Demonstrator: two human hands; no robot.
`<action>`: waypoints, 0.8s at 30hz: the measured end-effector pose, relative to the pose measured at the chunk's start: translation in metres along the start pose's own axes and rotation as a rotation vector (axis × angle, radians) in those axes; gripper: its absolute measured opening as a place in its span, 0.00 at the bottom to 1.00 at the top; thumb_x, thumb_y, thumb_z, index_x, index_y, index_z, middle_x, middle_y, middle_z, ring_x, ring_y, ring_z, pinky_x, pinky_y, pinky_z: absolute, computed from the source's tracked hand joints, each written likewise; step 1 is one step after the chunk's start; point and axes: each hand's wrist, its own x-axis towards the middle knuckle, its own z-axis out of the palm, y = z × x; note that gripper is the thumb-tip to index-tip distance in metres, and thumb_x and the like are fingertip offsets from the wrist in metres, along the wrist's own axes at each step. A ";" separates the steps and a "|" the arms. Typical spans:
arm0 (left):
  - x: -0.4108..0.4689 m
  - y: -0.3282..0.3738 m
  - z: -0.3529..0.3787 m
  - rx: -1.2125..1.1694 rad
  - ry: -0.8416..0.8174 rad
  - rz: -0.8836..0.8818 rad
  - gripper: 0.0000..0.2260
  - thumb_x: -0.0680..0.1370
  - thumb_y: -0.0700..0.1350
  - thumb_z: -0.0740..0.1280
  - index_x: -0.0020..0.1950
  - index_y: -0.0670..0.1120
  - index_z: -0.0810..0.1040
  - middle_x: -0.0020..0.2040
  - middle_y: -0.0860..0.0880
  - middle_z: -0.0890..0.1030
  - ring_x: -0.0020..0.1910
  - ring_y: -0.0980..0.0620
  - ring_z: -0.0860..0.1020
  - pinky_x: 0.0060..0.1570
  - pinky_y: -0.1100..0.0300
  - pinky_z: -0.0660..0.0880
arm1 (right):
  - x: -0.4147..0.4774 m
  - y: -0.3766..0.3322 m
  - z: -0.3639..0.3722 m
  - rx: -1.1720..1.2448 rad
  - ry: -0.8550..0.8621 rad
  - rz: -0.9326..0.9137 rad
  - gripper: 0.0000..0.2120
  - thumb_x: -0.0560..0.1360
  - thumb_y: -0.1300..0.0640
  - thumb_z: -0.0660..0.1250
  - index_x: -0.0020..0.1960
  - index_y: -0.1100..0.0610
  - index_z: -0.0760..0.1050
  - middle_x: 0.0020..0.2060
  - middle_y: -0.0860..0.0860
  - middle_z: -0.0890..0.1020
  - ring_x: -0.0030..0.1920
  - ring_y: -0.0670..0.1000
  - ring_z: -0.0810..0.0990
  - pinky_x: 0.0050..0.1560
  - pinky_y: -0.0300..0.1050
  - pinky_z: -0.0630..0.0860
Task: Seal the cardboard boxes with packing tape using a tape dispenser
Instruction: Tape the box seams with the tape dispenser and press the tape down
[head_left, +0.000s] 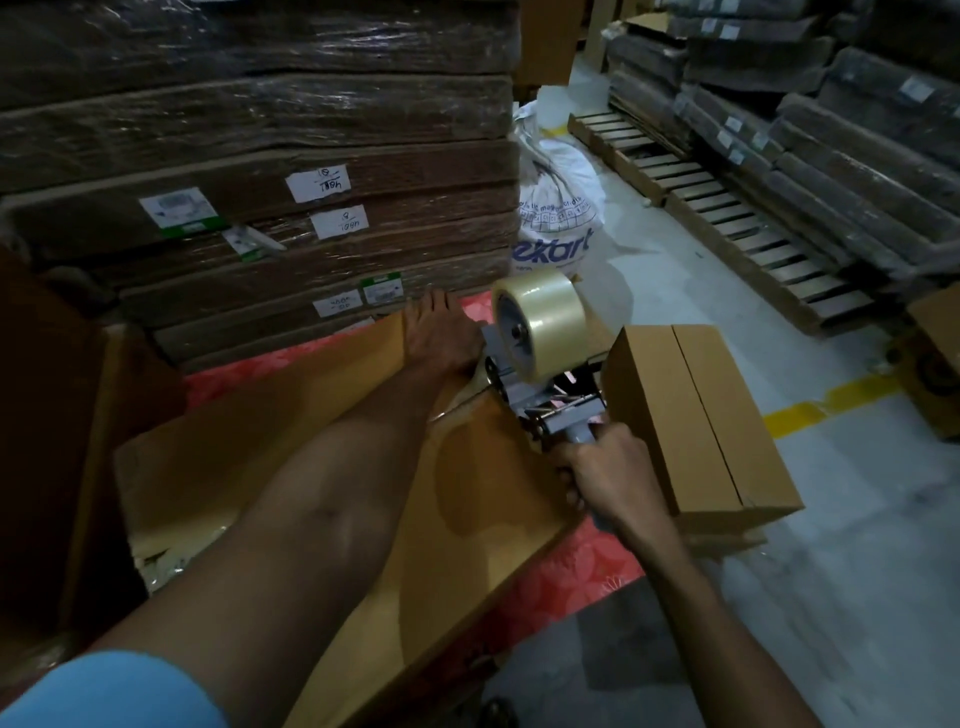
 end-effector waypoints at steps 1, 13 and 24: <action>0.004 -0.002 -0.001 -0.001 -0.017 0.009 0.30 0.81 0.54 0.58 0.78 0.39 0.58 0.78 0.40 0.61 0.77 0.41 0.59 0.76 0.42 0.53 | 0.004 -0.002 0.000 -0.011 0.006 -0.004 0.07 0.74 0.58 0.70 0.38 0.59 0.78 0.31 0.56 0.83 0.27 0.53 0.80 0.29 0.45 0.74; 0.012 -0.002 0.007 0.038 0.018 0.031 0.32 0.80 0.60 0.51 0.78 0.40 0.61 0.77 0.40 0.64 0.76 0.42 0.61 0.76 0.42 0.52 | -0.048 0.045 -0.040 -0.064 -0.051 0.082 0.17 0.69 0.66 0.70 0.25 0.53 0.73 0.21 0.52 0.77 0.24 0.49 0.76 0.29 0.46 0.74; -0.075 0.048 0.018 -0.118 -0.032 -0.067 0.44 0.79 0.69 0.49 0.81 0.38 0.40 0.82 0.39 0.41 0.81 0.41 0.40 0.76 0.37 0.38 | -0.065 0.053 -0.036 0.046 0.001 0.065 0.13 0.70 0.68 0.71 0.28 0.59 0.74 0.21 0.53 0.77 0.20 0.47 0.74 0.22 0.37 0.68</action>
